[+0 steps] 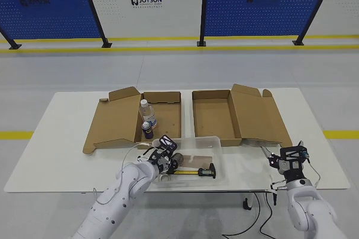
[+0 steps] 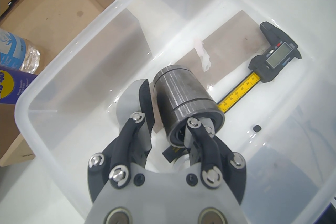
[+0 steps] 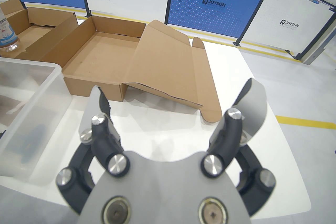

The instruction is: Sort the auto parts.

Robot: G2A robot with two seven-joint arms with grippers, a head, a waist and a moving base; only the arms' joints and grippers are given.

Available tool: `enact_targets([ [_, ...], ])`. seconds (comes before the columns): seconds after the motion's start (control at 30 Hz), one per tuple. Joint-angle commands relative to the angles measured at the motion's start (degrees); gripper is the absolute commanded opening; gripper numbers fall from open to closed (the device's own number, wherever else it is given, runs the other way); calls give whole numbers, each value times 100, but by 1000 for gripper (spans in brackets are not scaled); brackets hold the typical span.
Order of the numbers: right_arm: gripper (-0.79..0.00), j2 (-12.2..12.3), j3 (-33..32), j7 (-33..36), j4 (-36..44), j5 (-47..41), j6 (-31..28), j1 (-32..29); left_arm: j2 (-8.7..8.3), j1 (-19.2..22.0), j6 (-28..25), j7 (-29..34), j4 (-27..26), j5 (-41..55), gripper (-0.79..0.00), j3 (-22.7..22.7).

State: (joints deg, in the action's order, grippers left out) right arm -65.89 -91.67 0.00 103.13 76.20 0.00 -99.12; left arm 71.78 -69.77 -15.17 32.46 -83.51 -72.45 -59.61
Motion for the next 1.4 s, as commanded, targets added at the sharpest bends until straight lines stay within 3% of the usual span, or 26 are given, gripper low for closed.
enact_targets([
  [0.0,0,0,0,0,0,0,0,0,3,12,2,-15,15,11,-785,-1],
  [0.33,0,0,0,0,0,0,0,0,-20,-52,-116,-124,-230,287,-785,-173],
  [0.57,0,0,0,0,0,0,0,0,-39,-135,-365,-150,-736,1278,-785,-487],
  [0.8,0,0,0,0,0,0,0,0,-90,-219,-586,275,-1319,2242,-785,-812],
  [1.0,0,0,0,0,0,0,0,0,-171,-475,-1140,776,-1841,3241,-785,-1041],
  [1.13,0,0,0,0,0,0,0,0,-245,-610,-1783,1201,-2033,3933,-785,-1134],
  [1.37,0,0,0,0,0,0,0,0,-366,-690,-2462,1633,-2247,4394,-785,-1243],
])
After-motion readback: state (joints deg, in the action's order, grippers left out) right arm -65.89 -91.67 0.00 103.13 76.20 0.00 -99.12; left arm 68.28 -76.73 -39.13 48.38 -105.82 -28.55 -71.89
